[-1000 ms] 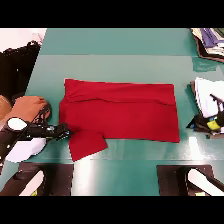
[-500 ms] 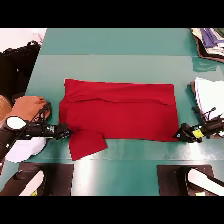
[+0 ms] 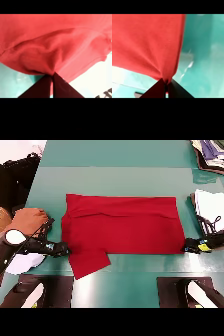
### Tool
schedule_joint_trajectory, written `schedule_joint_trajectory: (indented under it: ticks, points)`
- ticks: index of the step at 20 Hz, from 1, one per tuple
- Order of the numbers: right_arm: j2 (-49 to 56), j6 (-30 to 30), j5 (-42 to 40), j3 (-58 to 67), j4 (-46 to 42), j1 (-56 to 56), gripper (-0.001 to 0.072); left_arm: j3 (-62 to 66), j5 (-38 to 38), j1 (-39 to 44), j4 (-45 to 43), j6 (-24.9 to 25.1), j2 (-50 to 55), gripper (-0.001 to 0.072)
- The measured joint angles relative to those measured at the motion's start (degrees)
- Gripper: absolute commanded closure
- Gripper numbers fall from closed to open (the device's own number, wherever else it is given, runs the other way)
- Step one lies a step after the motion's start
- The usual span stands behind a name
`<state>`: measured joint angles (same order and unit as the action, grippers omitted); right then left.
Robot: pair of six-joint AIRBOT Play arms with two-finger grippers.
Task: Fold the shirts.
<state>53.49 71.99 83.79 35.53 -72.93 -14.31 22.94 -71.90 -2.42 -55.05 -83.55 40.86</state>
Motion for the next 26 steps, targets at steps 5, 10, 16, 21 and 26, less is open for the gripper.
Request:
schedule_joint_trajectory:
  ticks: [5,10,16,21,26]
  points:
    - [-9.79,1.31,6.29,2.8,-3.34,0.22,0.0697,1.97,-8.92,7.17,-1.49,-10.73,-11.45,0.0683]
    - [-8.37,3.41,6.97,11.23,-4.31,3.37,0.0697,12.13,-7.96,9.27,-4.72,-13.0,-8.7,0.0681]
    - [10.36,4.81,2.64,25.35,-4.46,7.8,0.0696,28.94,2.97,9.77,-11.5,-7.15,13.11,0.068]
    - [27.41,5.05,1.03,37.07,0.02,8.02,0.0695,37.81,12.46,9.84,-13.16,-5.14,30.16,0.0679]
    - [38.95,5.07,-0.79,47.89,7.19,7.39,0.0322,40.79,20.37,9.81,-13.51,-4.83,36.15,0.0155]
